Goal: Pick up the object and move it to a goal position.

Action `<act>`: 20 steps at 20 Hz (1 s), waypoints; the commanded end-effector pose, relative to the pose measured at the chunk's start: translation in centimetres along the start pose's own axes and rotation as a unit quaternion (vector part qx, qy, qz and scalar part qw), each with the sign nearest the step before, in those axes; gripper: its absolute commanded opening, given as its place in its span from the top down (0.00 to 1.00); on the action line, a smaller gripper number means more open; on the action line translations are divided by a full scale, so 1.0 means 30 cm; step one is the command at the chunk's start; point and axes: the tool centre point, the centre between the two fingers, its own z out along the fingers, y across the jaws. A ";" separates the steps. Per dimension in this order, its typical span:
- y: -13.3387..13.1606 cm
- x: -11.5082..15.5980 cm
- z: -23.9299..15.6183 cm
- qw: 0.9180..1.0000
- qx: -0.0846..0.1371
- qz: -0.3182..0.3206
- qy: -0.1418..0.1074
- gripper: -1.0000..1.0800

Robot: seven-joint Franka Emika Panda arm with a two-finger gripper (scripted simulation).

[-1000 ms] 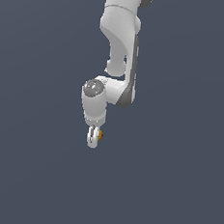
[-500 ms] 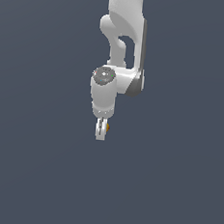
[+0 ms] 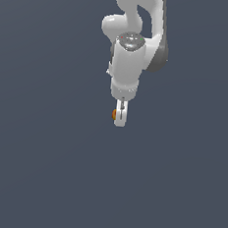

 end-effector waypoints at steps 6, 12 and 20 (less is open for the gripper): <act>0.057 -0.155 -0.260 1.000 0.001 0.001 0.002 1.00; 0.090 -0.258 -0.428 1.000 0.001 0.001 0.002 1.00; 0.111 -0.343 -0.558 1.000 0.000 0.000 0.001 1.00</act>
